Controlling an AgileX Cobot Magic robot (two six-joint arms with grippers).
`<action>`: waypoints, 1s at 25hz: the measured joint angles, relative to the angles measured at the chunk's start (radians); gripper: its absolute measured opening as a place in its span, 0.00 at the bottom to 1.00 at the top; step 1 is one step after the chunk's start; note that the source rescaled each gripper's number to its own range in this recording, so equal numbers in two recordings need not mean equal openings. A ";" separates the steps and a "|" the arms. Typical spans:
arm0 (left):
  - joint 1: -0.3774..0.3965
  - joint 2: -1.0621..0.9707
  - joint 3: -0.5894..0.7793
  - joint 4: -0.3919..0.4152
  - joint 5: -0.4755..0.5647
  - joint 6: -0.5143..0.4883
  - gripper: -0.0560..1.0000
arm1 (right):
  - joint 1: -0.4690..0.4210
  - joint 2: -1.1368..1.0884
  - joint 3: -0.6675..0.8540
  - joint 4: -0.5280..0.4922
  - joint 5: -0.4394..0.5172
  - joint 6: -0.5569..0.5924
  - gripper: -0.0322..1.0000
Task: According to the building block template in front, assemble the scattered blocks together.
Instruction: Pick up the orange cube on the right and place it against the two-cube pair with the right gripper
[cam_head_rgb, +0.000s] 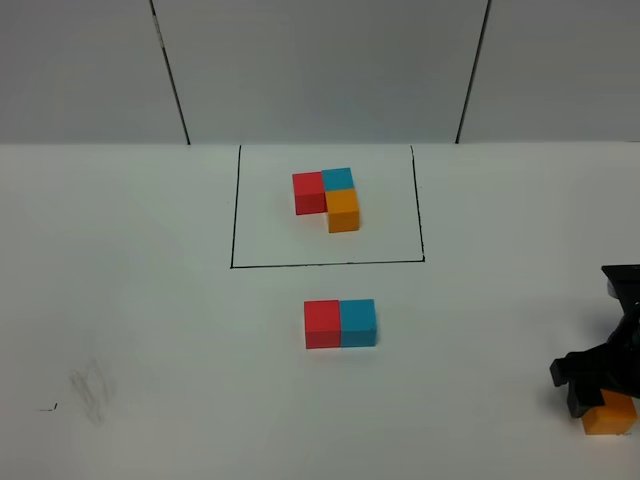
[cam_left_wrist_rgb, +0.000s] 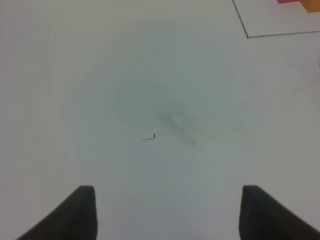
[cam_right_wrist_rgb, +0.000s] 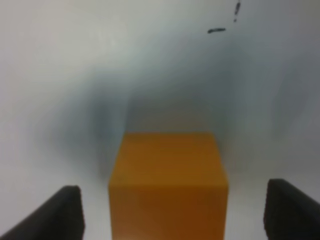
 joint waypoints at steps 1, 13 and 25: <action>0.000 0.000 0.000 0.000 0.000 0.000 0.57 | 0.000 -0.001 0.000 0.000 -0.001 0.000 0.54; 0.000 0.000 0.000 0.000 0.000 0.000 0.57 | 0.000 -0.001 0.000 0.024 -0.006 0.005 0.54; 0.000 0.000 0.000 0.000 0.000 0.000 0.57 | 0.000 0.032 0.000 0.026 -0.014 0.013 0.54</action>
